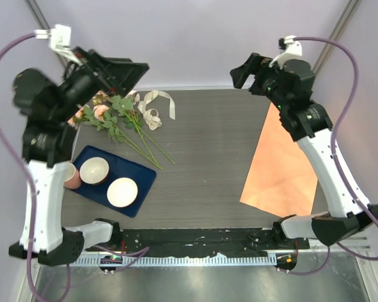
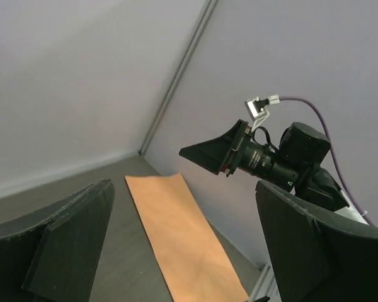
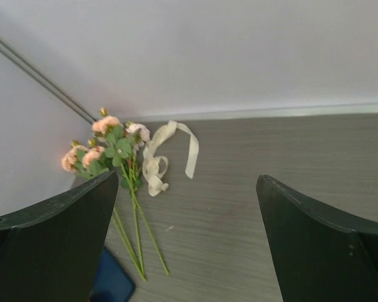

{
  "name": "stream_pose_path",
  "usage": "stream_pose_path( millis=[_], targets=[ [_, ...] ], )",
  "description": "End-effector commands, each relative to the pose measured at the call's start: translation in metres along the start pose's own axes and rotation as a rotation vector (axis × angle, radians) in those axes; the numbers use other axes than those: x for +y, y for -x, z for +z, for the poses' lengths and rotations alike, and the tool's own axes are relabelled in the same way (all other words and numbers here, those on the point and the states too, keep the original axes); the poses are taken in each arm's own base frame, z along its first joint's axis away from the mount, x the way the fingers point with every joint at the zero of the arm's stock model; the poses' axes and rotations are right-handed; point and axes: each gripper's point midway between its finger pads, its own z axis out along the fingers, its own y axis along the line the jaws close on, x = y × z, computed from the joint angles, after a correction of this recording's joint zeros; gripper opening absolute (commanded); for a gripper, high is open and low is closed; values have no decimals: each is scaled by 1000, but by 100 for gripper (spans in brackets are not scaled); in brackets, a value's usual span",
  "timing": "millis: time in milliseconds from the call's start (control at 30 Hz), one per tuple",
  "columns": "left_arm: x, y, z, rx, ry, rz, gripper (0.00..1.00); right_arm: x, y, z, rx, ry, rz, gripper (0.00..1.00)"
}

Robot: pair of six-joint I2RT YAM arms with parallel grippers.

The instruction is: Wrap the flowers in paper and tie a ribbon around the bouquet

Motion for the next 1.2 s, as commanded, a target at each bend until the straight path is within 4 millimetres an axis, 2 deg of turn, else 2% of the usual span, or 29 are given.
stream_pose_path(
  millis=[0, 33, 67, 100, 133, 167, 200, 233, 267, 300, 333, 367, 400, 433, 467, 500, 533, 567, 633, 667, 733, 767, 800, 833, 867, 900, 1000, 1033, 1167],
  targets=[
    [40, -65, 41, 177, -28, -192, 99, -36, -63, 35, 160, -139, -58, 99],
    [49, -81, 49, 210, -19, -198, 99, -44, -77, 38, 200, -166, -56, 99],
    [49, -109, 60, 279, -21, -229, 99, -55, -86, 41, 221, -201, -58, 99],
    [56, -134, 68, 332, -3, -239, 99, -68, -107, 44, 270, -227, -56, 99],
    [75, -171, 85, 407, 42, -262, 99, -90, -119, 50, 303, -268, -40, 99],
    [67, -206, 91, 497, 23, -254, 99, -105, -131, 52, 335, -296, -7, 99],
    [68, -227, 97, 543, 23, -261, 98, -127, -152, 50, 385, -339, 21, 99],
    [84, -269, 109, 622, 62, -284, 99, -162, -156, 47, 395, -408, 64, 99],
    [70, -297, 114, 672, 35, -283, 99, -181, -168, 44, 420, -449, 104, 99],
    [72, -324, 118, 716, 42, -288, 99, -206, -189, 34, 460, -516, 127, 99],
    [78, -360, 126, 762, 60, -283, 99, -229, -192, 26, 449, -577, 145, 99],
    [59, -386, 130, 804, 31, -266, 98, -264, -189, 10, 421, -674, 174, 99],
    [55, -405, 133, 830, 27, -256, 99, -292, -207, -12, 437, -774, 204, 99],
    [46, -422, 138, 848, 12, -249, 98, -310, -209, -24, 414, -830, 220, 99],
    [35, -472, 136, 930, -3, -256, 94, -342, -206, -47, 376, -922, 260, 99],
    [18, -480, 145, 935, -42, -277, 90, -359, -223, -71, 390, -985, 297, 99],
    [-5, -504, 143, 988, -102, -310, 84, -372, -226, -83, 364, -1016, 325, 99],
    [-22, -531, 146, 1047, -179, -373, 74, -396, -236, -118, 345, -1095, 383, 99],
    [-43, -565, 142, 1120, -194, -451, 72, -411, -238, -137, 287, -1121, 427, 99],
    [-45, -586, 147, 1137, -193, -455, 70, -415, -248, -149, 290, -1138, 452, 99],
    [-57, -605, 144, 1164, -190, -418, 70, -426, -237, -163, 224, -1185, 433, 99],
    [-58, -610, 149, 1152, -181, -405, 73, -429, -238, -168, 219, -1205, 428, 99],
    [-51, -630, 146, 1171, -150, -408, 76, -438, -237, -174, 204, -1222, 448, 99],
    [-48, -641, 145, 1187, -115, -434, 77, -439, -240, -172, 206, -1196, 485, 99],
    [-46, -641, 150, 1181, -103, -444, 78, -444, -241, -175, 207, -1205, 498, 99],
    [-35, -662, 143, 1217, -62, -453, 78, -446, -242, -176, 209, -1206, 503, 99],
    [-23, -674, 135, 1257, -5, -458, 79, -449, -254, -166, 237, -1153, 524, 99],
    [-18, -680, 128, 1274, 12, -451, 80, -449, -266, -161, 277, -1124, 552, 99],
    [4, -684, 120, 1295, 79, -455, 82, -440, -286, -145, 327, -1012, 609, 95]
  ],
)
